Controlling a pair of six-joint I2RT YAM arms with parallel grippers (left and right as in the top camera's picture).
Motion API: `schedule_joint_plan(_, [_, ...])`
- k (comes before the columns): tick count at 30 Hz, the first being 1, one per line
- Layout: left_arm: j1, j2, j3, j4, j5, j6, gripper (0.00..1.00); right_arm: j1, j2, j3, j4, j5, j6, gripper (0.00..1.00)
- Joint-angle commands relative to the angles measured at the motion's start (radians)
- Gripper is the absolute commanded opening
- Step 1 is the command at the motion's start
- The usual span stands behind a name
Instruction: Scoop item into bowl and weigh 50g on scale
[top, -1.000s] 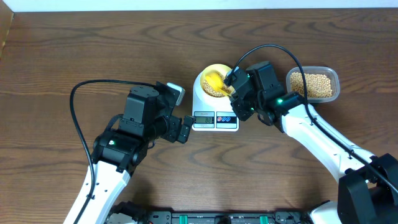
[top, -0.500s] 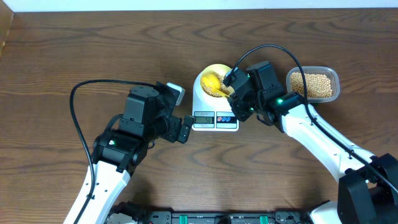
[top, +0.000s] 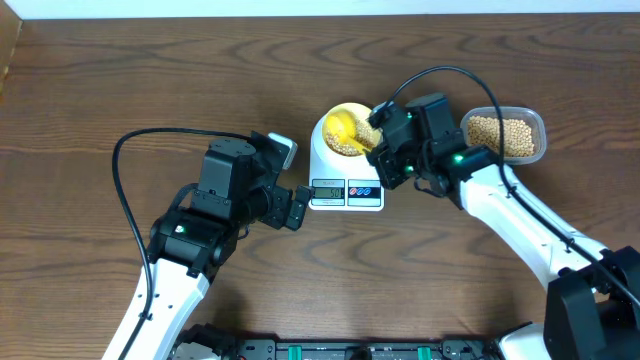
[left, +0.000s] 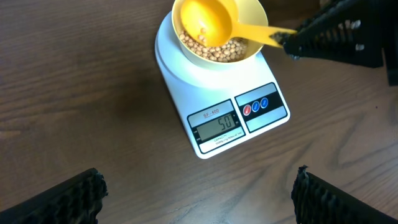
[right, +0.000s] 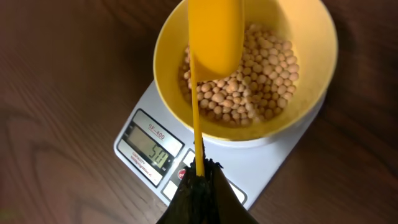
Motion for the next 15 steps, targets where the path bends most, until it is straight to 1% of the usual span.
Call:
schedule_joint_plan(1, [0.005, 0.0, 0.0, 0.004, -0.006, 0.007, 0.98, -0.036, 0.008, 0.0, 0.003, -0.095, 0.063, 0.01])
schedule_joint_plan(5, [0.005, 0.0, 0.0, 0.004, -0.006, 0.007, 0.98, -0.062, 0.008, 0.0, 0.003, -0.158, 0.063, 0.01])
schedule_joint_plan(11, [0.005, 0.0, 0.0, 0.004, -0.006, 0.007, 0.98, -0.077, -0.003, 0.0, 0.004, -0.166, 0.057, 0.01])
schedule_joint_plan(15, [0.005, 0.0, 0.0, 0.005, -0.006, 0.007, 0.98, -0.08, -0.047, 0.0, 0.005, -0.164, 0.002, 0.01])
